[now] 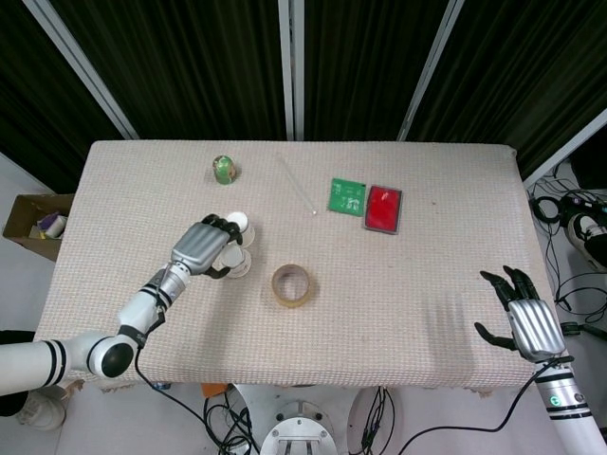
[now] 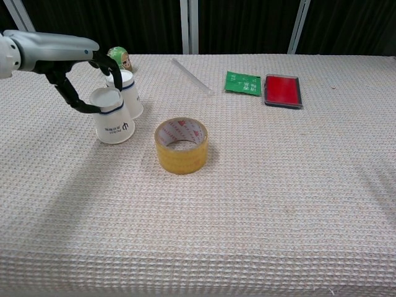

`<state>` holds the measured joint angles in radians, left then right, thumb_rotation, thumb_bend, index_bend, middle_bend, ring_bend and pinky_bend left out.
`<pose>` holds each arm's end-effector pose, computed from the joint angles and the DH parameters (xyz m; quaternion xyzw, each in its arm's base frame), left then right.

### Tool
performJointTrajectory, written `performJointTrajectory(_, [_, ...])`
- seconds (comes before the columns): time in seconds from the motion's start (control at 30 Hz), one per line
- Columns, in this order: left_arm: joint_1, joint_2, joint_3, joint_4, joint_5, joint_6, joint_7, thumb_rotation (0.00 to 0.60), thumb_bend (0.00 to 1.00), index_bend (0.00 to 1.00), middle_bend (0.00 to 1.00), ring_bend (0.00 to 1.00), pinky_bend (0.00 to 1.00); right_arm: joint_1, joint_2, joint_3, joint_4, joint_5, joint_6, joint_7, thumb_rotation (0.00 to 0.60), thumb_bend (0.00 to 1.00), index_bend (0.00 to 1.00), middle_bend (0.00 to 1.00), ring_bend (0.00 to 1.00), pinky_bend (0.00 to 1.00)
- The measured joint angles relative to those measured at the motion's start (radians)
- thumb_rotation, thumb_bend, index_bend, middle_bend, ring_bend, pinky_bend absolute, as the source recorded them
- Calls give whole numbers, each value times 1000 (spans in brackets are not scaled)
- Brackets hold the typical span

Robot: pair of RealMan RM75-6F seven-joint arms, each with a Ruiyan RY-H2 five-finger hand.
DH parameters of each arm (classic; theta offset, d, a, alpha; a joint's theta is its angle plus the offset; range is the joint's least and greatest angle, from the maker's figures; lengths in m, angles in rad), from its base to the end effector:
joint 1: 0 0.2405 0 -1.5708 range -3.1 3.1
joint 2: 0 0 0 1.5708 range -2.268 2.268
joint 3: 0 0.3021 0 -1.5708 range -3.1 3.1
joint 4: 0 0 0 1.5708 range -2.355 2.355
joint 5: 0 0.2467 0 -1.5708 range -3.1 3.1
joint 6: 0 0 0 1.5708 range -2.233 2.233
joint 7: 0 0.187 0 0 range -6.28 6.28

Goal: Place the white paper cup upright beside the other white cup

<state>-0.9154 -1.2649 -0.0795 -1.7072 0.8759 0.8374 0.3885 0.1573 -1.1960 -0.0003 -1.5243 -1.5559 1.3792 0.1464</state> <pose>-0.1572 0.4286 -0.0108 -0.7874 -0.3835 -0.2854 0.3892 -0.3654 -0.2437 0.0945 0.6253 -0.4393 0.4040 0.5027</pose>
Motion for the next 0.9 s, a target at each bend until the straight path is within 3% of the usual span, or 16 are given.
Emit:
performJointTrajectory(0.27, [15,28,-8,-39,27,39,-5,600,251,264,162,141,119,2,2,2,-6,0,-3,-5,600,178,134,208,0,50])
performJointTrajectory(0.47, [69,90,-26,-96,84,139,-51,600,244,263,162,141,119,2,12,4,-12,0,-2,-6,600,179,135,208,0,51])
performJointTrajectory(0.73, [256,138,-16,-60,176,429,-110,600,205,263,162,141,118,3,48,9,-25,-6,6,-4,600,179,134,200,0,55])
performJointTrajectory(0.9, [443,139,42,14,238,615,-161,600,203,263,163,141,117,3,75,14,-41,-6,13,-18,600,178,134,179,0,55])
